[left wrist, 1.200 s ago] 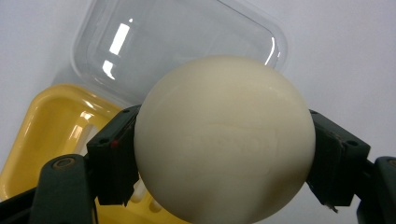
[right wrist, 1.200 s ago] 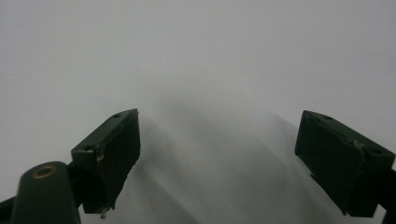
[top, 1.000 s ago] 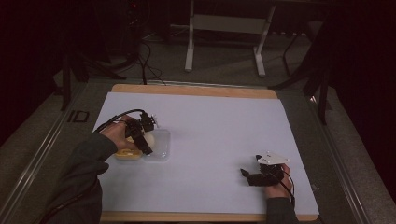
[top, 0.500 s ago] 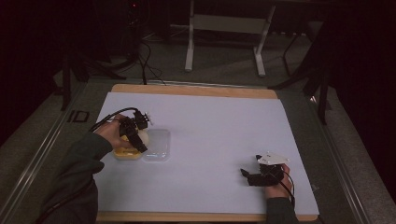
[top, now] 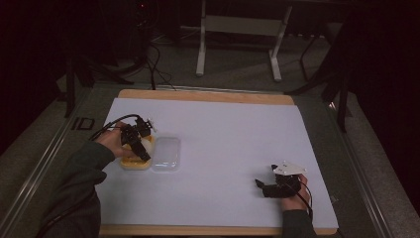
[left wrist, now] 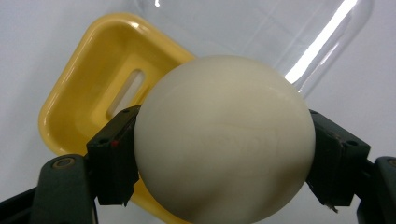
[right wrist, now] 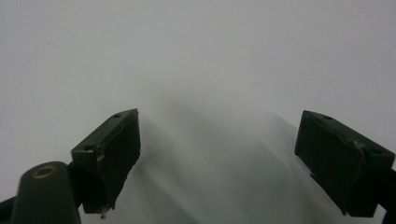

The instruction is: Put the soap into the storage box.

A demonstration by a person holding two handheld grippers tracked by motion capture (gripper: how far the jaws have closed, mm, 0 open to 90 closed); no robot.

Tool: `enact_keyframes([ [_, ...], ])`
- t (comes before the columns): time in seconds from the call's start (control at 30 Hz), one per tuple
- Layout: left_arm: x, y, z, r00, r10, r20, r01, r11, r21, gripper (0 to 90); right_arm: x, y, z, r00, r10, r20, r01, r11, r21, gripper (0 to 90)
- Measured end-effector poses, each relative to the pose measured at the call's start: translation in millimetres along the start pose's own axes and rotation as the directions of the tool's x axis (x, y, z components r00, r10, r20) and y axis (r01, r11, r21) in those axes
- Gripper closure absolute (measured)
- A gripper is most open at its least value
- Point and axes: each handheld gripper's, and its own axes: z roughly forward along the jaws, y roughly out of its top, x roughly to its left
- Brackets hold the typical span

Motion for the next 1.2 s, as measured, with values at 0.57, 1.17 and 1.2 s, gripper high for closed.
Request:
enact_keyframes([
  [0.57,13.8,-6.2,4.1,0.9981,-0.058,-0.022,0.058,0.9983,-0.010,23.1,0.3,0.1,-0.1,1.0000,-0.001,0.002,0.001,1.000,0.002,14.1],
  [1.17,29.6,-9.5,16.6,0.9910,-0.129,0.034,0.130,0.9915,-0.012,9.4,0.9,0.1,0.0,1.0000,-0.003,0.004,0.003,1.000,0.001,14.4],
  [1.2,29.5,-10.4,14.7,0.9918,-0.125,0.028,0.126,0.9918,-0.025,7.7,1.0,0.1,-0.1,1.0000,-0.004,0.005,0.004,1.000,0.001,14.4],
])
